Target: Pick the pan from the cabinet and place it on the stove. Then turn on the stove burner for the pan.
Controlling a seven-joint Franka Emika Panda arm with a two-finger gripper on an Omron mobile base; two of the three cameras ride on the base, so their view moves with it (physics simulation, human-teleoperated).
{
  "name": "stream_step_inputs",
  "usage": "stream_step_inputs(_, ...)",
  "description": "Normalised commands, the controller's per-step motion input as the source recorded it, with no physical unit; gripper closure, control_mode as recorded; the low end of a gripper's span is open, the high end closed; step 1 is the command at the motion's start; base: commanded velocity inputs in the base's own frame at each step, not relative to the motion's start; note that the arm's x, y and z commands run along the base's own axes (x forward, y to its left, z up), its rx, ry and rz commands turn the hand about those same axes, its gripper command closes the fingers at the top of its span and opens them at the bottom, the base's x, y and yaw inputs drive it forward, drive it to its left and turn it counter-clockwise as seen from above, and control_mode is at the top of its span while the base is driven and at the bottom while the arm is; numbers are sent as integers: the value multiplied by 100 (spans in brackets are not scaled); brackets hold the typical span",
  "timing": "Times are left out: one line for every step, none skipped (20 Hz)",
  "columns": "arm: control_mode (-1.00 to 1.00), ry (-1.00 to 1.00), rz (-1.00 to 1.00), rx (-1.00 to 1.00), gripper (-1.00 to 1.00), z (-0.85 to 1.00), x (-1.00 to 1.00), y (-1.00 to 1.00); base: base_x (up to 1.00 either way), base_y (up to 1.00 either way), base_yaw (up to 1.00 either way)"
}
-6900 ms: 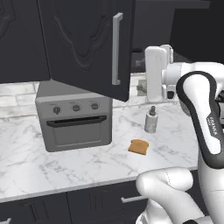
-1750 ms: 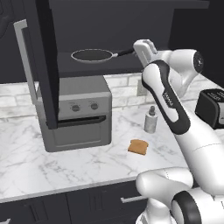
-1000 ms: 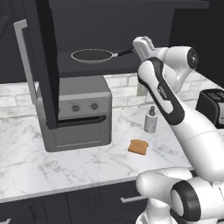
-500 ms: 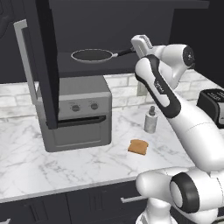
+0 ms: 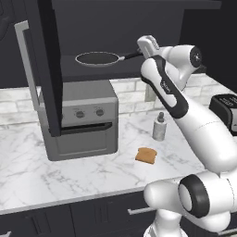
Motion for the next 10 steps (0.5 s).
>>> stream_step_inputs(-100, 0, 0, 0, -100, 0, 28, 0, 0, 0, 0)
stream_step_inputs(-100, 0, 0, 0, -100, 0, 31, 0, 0, 0, 0)
stream_step_inputs(-100, 0, 0, 0, -100, 0, 38, 0, 0, 0, 0)
stream_step_inputs(-100, 1, -1, 0, -100, 0, 41, 0, 0, 0, 0)
stream_step_inputs(-100, 1, 0, 0, -100, 0, 41, -2, 0, 0, 0)
stream_step_inputs(-100, 1, 0, 0, -100, 0, 40, -4, 0, 0, 0)
stream_step_inputs(-100, 1, 0, 0, -100, 0, 39, -9, 0, 0, 0)
stream_step_inputs(-100, 3, 0, 0, -100, 0, 44, -3, 0, 0, 0)
stream_step_inputs(-100, 3, 0, 0, -100, 0, 46, -2, 0, 0, 0)
stream_step_inputs(-100, 2, 0, 0, -100, 0, 45, -6, 0, 0, 0)
